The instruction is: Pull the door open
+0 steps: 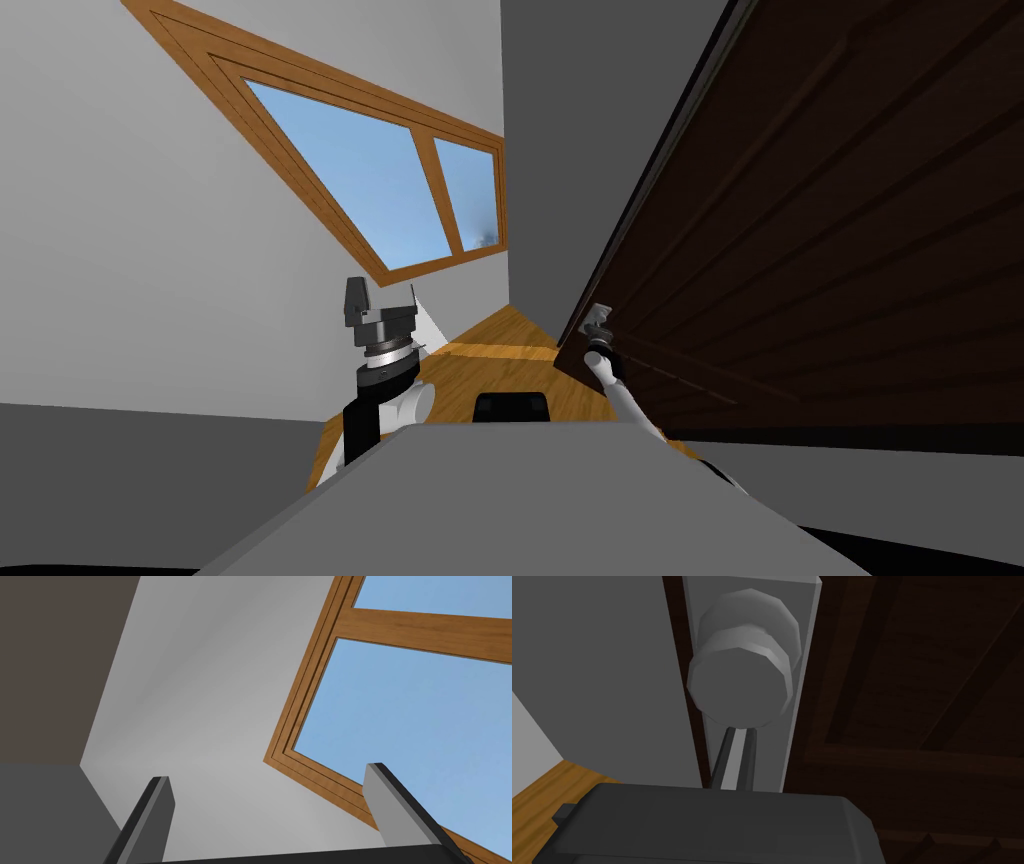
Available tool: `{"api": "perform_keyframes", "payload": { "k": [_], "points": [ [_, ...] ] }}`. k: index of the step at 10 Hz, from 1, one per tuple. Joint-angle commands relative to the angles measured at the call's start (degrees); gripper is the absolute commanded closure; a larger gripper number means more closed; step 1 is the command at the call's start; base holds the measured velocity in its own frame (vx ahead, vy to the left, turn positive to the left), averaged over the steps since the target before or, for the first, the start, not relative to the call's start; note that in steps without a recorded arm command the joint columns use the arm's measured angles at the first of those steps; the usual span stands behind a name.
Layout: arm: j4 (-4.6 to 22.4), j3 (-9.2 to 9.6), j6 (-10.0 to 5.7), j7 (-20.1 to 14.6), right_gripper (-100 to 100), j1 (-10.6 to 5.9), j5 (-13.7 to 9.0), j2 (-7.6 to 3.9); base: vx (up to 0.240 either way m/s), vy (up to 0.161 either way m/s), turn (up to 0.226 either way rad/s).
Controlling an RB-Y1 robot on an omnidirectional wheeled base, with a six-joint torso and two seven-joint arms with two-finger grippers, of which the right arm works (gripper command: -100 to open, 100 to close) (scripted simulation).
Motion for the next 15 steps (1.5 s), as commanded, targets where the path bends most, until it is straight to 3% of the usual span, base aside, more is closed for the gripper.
{"api": "perform_keyframes", "payload": {
  "k": [1,4,5,6,7,9,12,13,14,15],
  "points": [
    [-0.66,-0.13,-0.39,0.06,-100,-0.12,-0.18,-0.18,-0.151,0.131,-0.063],
    [-1.74,-0.24,-0.83,-0.01,-100,0.04,-0.68,-0.42,-0.141,0.156,-0.012],
    [-0.96,0.25,0.26,0.16,-100,0.12,-0.72,0.26,-0.066,0.066,-0.033],
    [-0.40,-0.63,2.59,0.44,-100,-0.60,-1.41,-0.64,0.004,0.021,-0.029],
    [-0.37,-0.94,3.36,0.61,-100,-0.90,-1.61,-0.98,0.014,0.008,-0.053],
    [-0.24,-2.30,6.67,1.32,-100,-2.20,-2.48,-2.44,0.038,-0.013,-0.094],
    [-0.13,-3.34,9.20,1.87,-100,-3.20,-3.15,-3.55,0.028,-0.018,-0.048],
    [0.23,-2.84,8.30,1.26,-100,-3.08,-2.92,-3.58,0.000,0.000,0.000],
    [0.23,-2.84,8.30,1.26,100,-3.08,-2.92,-3.58,0.000,0.000,0.000],
    [0.23,-2.84,8.30,1.26,100,-3.08,-2.92,-3.58,0.000,0.000,0.000]
  ]
}}
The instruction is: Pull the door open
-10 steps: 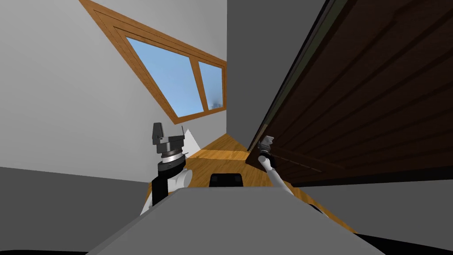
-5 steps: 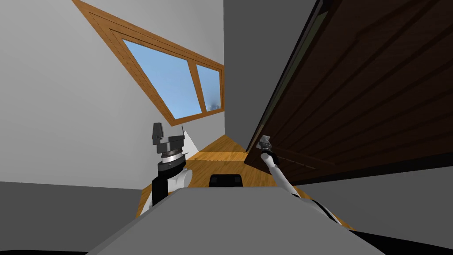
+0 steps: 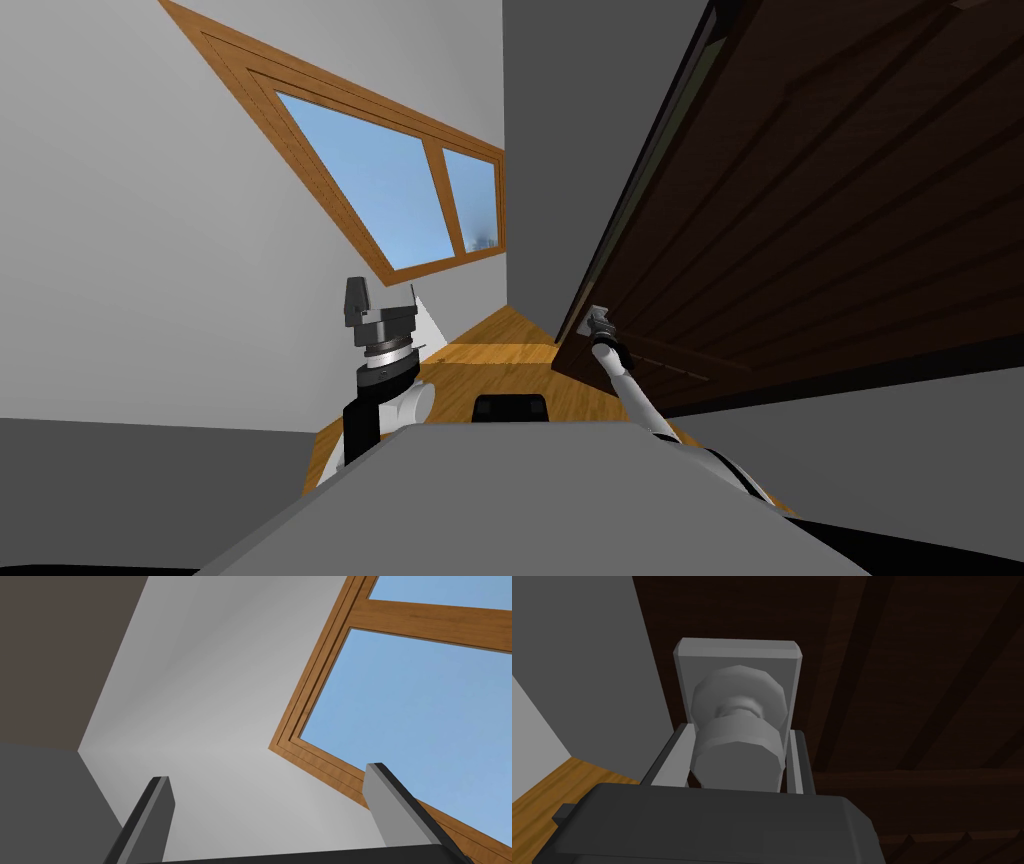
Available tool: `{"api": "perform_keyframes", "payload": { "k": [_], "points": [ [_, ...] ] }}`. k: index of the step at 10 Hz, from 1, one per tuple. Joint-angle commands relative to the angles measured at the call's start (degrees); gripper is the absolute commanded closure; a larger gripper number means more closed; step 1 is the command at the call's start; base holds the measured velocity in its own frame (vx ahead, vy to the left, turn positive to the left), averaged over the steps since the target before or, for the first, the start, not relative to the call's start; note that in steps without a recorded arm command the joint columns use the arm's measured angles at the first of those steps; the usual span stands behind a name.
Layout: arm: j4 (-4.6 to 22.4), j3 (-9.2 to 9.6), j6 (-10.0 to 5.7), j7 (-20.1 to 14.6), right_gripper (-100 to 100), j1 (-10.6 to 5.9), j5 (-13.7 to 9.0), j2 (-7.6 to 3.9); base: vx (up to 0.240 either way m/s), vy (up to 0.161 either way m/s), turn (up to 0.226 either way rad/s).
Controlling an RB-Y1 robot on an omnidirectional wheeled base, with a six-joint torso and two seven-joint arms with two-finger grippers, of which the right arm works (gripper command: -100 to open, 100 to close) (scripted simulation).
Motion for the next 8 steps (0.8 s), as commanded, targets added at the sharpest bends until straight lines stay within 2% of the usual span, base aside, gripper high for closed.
{"api": "perform_keyframes", "payload": {
  "k": [1,4,8],
  "points": [
    [0.00,0.01,-0.04,-0.01,100,0.01,0.00,0.03,0.000,0.000,0.000],
    [0.00,0.01,-0.04,-0.01,100,0.01,0.00,0.03,0.000,0.000,0.000],
    [-1.44,3.16,-2.42,-2.26,100,1.59,0.97,-0.43,-0.163,-0.083,0.158]
  ]
}}
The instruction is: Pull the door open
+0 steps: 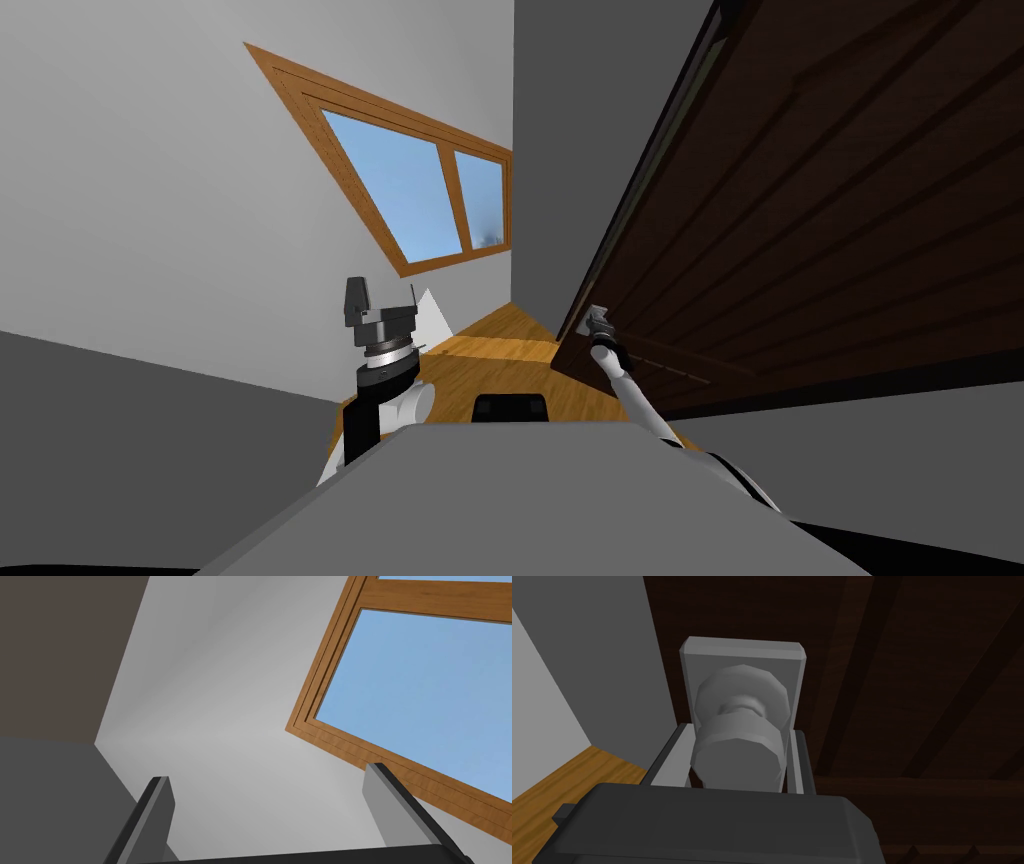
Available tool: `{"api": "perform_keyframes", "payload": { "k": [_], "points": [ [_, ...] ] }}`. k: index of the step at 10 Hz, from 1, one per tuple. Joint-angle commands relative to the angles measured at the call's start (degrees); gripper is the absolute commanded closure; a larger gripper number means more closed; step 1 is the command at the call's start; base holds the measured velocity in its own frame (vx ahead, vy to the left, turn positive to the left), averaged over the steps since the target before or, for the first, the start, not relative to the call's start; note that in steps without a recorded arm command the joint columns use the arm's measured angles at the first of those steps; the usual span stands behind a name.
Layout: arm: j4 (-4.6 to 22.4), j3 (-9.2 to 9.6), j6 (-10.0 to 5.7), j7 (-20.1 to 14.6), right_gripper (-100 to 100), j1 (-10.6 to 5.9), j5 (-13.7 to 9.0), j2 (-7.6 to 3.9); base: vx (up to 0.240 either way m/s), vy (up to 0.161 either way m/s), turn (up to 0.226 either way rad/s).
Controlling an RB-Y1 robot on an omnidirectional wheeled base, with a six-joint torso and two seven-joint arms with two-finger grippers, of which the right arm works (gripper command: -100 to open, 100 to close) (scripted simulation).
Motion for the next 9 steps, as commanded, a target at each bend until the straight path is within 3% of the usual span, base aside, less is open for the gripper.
{"api": "perform_keyframes", "payload": {
  "k": [1,9],
  "points": [
    [-0.04,1.39,-1.03,-1.19,100,0.45,0.40,-0.18,-0.191,-0.077,0.115],
    [-3.33,8.59,-6.45,-6.31,100,4.07,2.60,-1.17,-0.194,-0.098,0.184]
  ]
}}
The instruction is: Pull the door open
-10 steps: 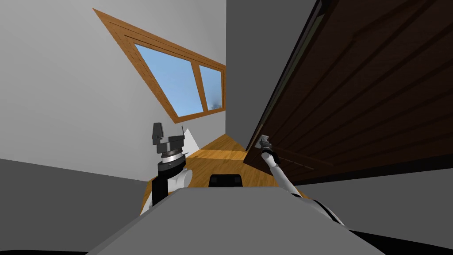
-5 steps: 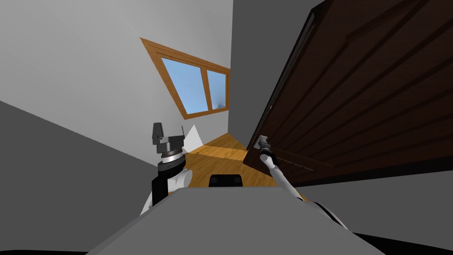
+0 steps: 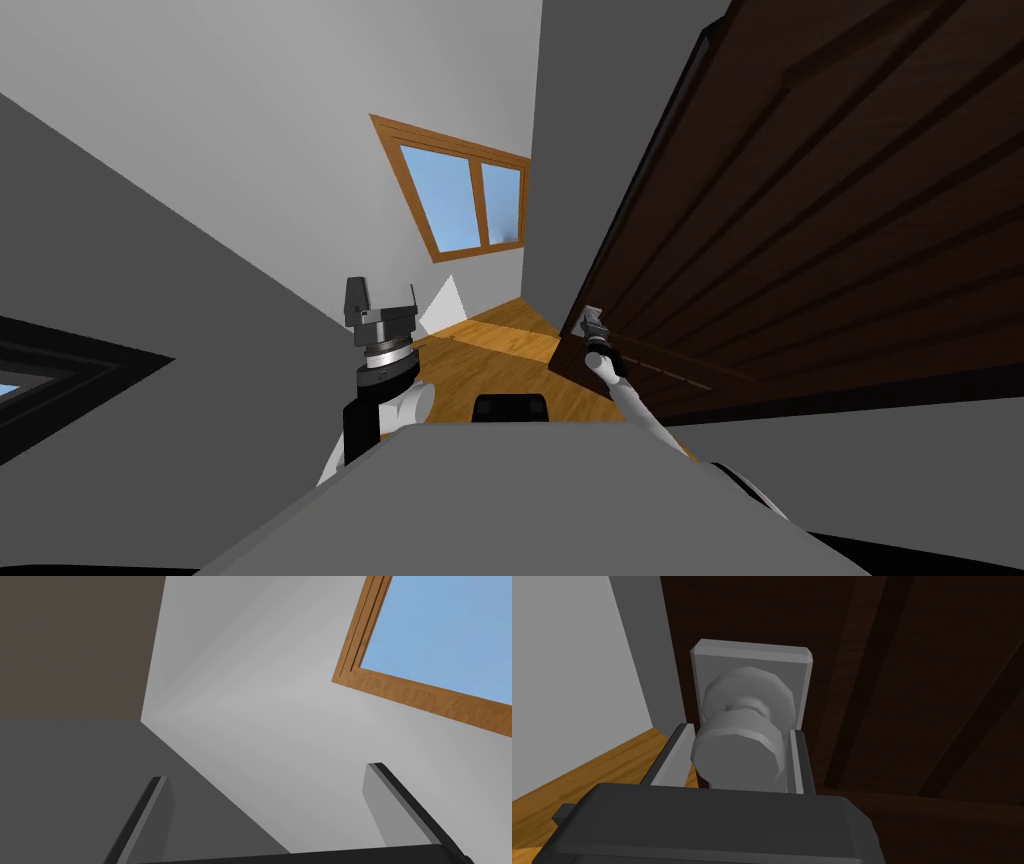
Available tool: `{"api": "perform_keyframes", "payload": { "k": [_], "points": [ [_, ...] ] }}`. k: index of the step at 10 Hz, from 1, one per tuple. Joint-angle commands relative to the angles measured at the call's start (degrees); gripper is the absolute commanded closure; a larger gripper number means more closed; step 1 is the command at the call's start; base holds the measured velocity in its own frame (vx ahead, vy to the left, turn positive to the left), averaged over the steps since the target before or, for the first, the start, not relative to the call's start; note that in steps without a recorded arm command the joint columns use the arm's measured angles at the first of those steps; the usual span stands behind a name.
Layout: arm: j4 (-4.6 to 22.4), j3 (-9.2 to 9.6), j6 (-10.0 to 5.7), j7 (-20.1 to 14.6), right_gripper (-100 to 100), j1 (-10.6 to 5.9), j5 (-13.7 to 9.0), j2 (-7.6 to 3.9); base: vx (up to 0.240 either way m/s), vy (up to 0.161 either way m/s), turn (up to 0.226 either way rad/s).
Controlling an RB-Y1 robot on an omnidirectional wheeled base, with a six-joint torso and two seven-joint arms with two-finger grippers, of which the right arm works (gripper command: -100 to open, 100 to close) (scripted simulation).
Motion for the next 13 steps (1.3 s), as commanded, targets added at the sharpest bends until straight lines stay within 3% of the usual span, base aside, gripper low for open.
{"api": "perform_keyframes", "payload": {
  "k": [1,13],
  "points": [
    [0.00,0.00,0.00,0.00,100,0.00,0.00,0.00,-0.097,-0.006,0.039],
    [-2.76,6.33,-0.73,-5.75,100,2.67,1.62,-3.75,-0.176,-0.026,0.087]
  ]
}}
